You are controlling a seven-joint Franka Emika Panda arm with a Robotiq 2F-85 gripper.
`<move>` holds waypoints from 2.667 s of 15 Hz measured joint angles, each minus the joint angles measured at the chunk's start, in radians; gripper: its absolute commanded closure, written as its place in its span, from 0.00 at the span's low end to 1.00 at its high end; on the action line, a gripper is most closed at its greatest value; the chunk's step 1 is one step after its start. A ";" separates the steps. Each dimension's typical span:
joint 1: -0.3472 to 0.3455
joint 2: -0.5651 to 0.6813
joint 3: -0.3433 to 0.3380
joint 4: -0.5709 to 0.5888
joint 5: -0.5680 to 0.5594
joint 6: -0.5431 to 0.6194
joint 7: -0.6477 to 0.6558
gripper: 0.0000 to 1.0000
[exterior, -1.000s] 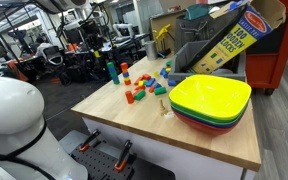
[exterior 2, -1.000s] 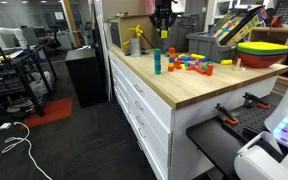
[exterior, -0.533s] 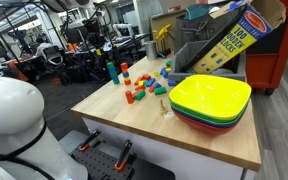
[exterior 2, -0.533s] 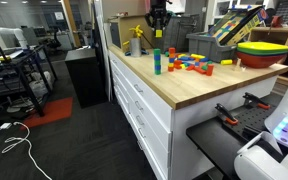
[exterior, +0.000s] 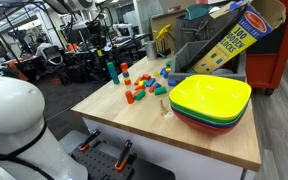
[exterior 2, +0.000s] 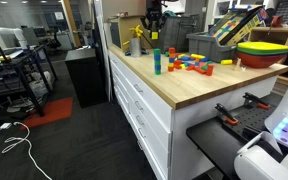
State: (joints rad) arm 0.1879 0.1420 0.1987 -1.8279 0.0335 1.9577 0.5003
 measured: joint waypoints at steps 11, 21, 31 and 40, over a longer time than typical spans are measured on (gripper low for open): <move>0.001 0.061 -0.031 0.050 -0.010 -0.008 -0.010 0.92; 0.002 0.095 -0.045 0.051 -0.012 -0.019 -0.049 0.92; 0.005 0.114 -0.045 0.051 -0.012 -0.019 -0.049 0.92; 0.004 0.116 -0.059 0.050 -0.012 -0.019 -0.084 0.92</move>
State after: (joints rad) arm 0.1920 0.2584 0.1400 -1.7776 0.0211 1.9382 0.4167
